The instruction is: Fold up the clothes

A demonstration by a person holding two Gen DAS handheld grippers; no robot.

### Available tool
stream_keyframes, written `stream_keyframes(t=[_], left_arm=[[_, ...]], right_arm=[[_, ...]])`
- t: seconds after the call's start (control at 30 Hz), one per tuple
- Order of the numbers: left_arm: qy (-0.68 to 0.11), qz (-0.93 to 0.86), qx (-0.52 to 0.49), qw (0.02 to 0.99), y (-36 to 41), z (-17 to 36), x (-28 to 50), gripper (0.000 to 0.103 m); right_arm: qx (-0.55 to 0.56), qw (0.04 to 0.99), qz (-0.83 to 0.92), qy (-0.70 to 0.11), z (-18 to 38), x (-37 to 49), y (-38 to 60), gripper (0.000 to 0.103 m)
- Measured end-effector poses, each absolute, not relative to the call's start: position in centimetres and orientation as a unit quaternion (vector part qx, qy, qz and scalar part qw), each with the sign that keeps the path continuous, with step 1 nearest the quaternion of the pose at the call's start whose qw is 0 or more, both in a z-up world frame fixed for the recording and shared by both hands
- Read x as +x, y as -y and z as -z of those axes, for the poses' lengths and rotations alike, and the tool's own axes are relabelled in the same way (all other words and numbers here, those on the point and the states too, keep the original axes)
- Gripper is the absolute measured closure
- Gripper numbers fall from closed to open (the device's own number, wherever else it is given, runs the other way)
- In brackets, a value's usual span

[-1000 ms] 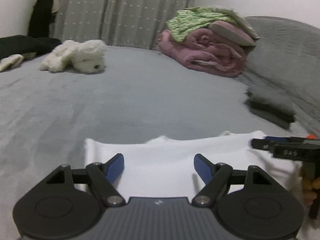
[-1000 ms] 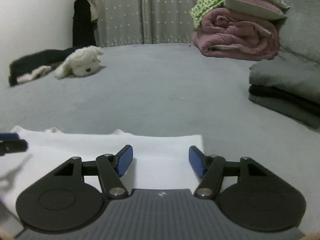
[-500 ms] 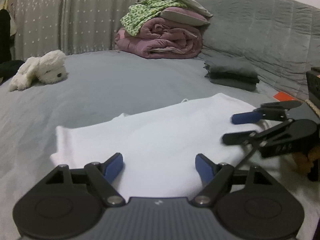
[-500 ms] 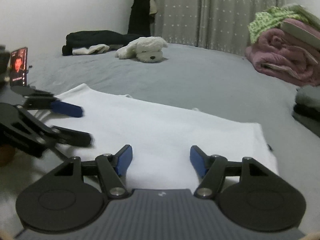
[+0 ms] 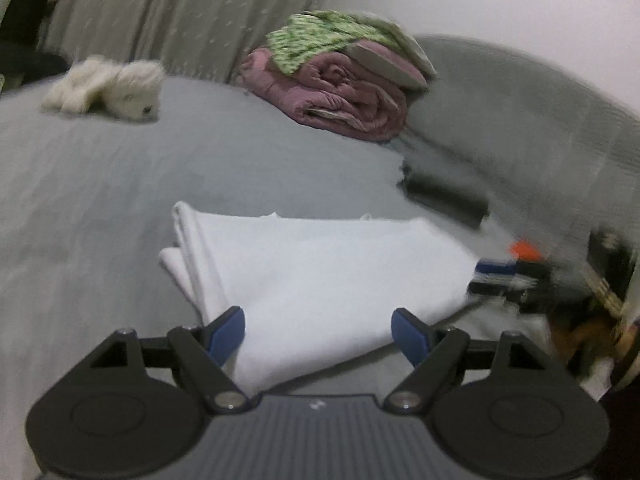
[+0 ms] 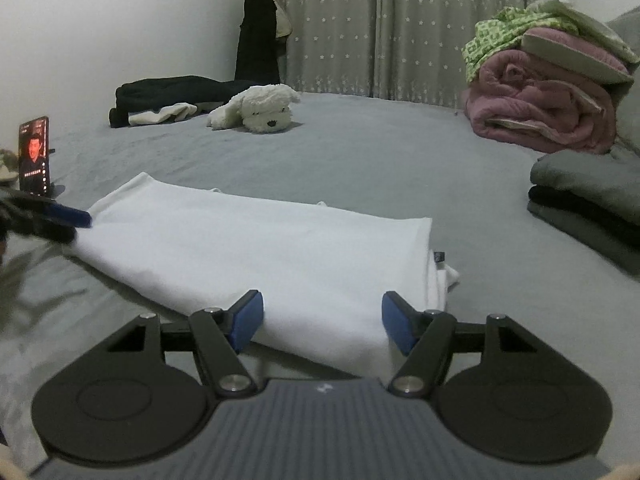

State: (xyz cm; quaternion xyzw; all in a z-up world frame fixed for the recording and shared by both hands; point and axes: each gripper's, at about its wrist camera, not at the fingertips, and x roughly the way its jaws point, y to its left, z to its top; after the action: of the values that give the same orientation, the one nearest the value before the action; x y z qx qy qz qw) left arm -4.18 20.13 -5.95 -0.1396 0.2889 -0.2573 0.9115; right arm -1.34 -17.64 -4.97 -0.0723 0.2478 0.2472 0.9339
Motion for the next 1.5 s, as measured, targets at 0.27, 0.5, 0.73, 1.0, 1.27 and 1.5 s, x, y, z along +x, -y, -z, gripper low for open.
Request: stream_keyframes(t=[0.27, 0.5, 0.73, 1.0, 1.27, 1.5], left_arm=[[-0.326, 0.219, -0.299, 0.870, -24.8, 6.9, -2.8, 0.020], [-0.360, 0.197, -0.385, 0.827, -26.0, 9.6, -0.7, 0.035], [-0.355, 0.197, -0.398, 0.823, -24.5, 10.6, 0.7, 0.036], [-0.334, 0.166, -0.387, 0.843, -23.3, 11.2, 0.6, 0.073], [-0.327, 0.142, -0.398, 0.845, -23.5, 10.6, 0.1, 0.085], [-0.308, 0.146, -0.419, 0.842, -23.1, 8.4, -0.2, 0.087]], right_arm=[[-0.062, 0.930, -0.246, -0.267, 4.3, -1.0, 16.4, 0.034], [-0.033, 0.922, -0.274, -0.273, 3.7, -0.5, 15.2, 0.034], [-0.029, 0.916, -0.294, -0.270, 3.2, -0.3, 13.6, 0.034], [-0.022, 0.911, -0.309, -0.272, 2.9, 0.2, 11.7, 0.034], [-0.035, 0.906, -0.310, -0.285, 2.6, 1.0, 9.5, 0.066], [-0.027, 0.903, -0.288, -0.318, 2.9, 2.7, 8.9, 0.082]])
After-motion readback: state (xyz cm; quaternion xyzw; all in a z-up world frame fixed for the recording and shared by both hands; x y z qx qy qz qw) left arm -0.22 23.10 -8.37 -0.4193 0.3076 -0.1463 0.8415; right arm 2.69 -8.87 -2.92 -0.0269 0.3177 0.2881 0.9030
